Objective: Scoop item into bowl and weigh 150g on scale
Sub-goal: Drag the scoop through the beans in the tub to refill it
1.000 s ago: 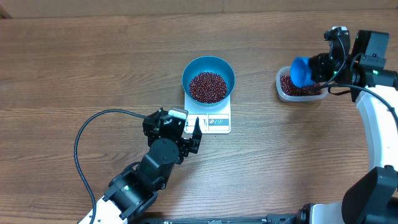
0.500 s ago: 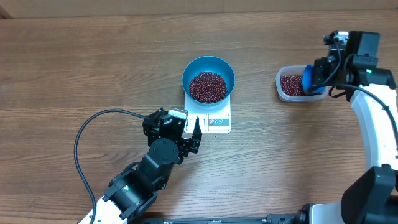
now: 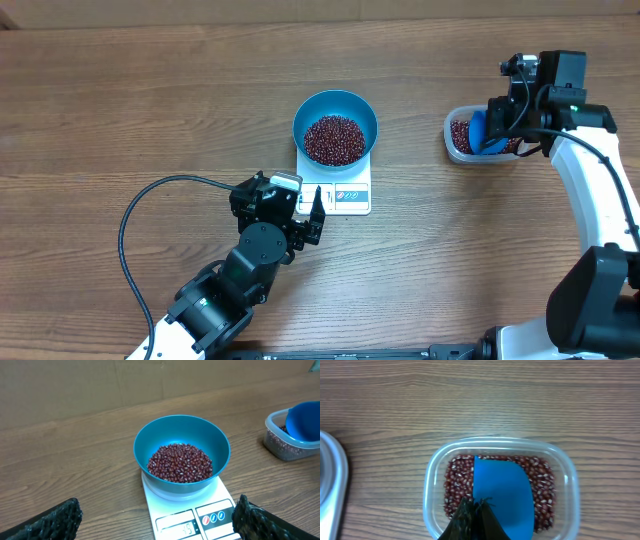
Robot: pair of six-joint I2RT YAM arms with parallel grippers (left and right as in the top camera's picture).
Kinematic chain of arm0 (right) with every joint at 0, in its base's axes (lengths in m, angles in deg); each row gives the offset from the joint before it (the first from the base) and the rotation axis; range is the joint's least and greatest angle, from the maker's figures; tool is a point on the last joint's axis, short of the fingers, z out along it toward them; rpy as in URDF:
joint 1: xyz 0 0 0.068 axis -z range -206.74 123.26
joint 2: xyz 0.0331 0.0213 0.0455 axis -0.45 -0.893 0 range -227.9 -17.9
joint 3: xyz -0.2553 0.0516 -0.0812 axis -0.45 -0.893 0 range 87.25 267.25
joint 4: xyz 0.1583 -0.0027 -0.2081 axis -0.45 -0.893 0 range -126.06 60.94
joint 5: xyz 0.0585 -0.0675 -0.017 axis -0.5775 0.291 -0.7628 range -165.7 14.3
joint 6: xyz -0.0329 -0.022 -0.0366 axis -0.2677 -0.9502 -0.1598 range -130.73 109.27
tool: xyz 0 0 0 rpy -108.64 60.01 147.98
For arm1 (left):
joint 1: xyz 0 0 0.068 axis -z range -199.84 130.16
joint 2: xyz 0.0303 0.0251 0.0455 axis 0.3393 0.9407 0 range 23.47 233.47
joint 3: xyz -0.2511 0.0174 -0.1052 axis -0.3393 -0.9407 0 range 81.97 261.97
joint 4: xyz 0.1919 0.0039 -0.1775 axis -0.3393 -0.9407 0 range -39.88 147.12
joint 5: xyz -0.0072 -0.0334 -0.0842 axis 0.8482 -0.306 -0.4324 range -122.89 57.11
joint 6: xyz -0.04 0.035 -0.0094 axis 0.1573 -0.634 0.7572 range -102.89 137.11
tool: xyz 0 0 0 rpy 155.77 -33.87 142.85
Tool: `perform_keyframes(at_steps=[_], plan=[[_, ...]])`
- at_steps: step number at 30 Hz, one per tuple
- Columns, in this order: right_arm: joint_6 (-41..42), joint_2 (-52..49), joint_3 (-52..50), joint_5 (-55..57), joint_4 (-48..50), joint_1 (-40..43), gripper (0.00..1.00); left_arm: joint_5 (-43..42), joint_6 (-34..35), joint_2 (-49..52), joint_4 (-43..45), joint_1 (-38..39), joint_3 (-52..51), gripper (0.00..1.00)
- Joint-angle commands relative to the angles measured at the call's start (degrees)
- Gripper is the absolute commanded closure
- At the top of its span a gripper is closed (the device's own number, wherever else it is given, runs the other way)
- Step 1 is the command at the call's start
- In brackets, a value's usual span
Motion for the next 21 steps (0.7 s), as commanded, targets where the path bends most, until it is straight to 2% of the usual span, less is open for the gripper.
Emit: perform_keyframes(at_steps=[1,8,11,18,21], plan=[[0.24,-1.46,-0.17,-5.73,0.24,-0.28,0.96,1.05,0.98,0.07,0.44,0.37,-0.24,0.00],[0.26,-1.92,-0.17,-13.03,0.15,-0.26,0.96,1.05,0.98,0.07,0.42,0.37,-0.24,0.01],[0.22,-1.92,-0.17,-12.90,0.17,-0.26,0.96,1.03,0.98,0.07,0.44,0.37,-0.24,0.00],[-0.11,-1.95,-0.17,1.75,0.09,-0.28,0.96,1.05,0.98,0.07,0.42,0.37,-0.24,0.00],[-1.33,-1.95,-0.17,2.32,-0.68,-0.39,0.96,1.03,0.98,0.07,0.42,0.37,-0.24,0.00]])
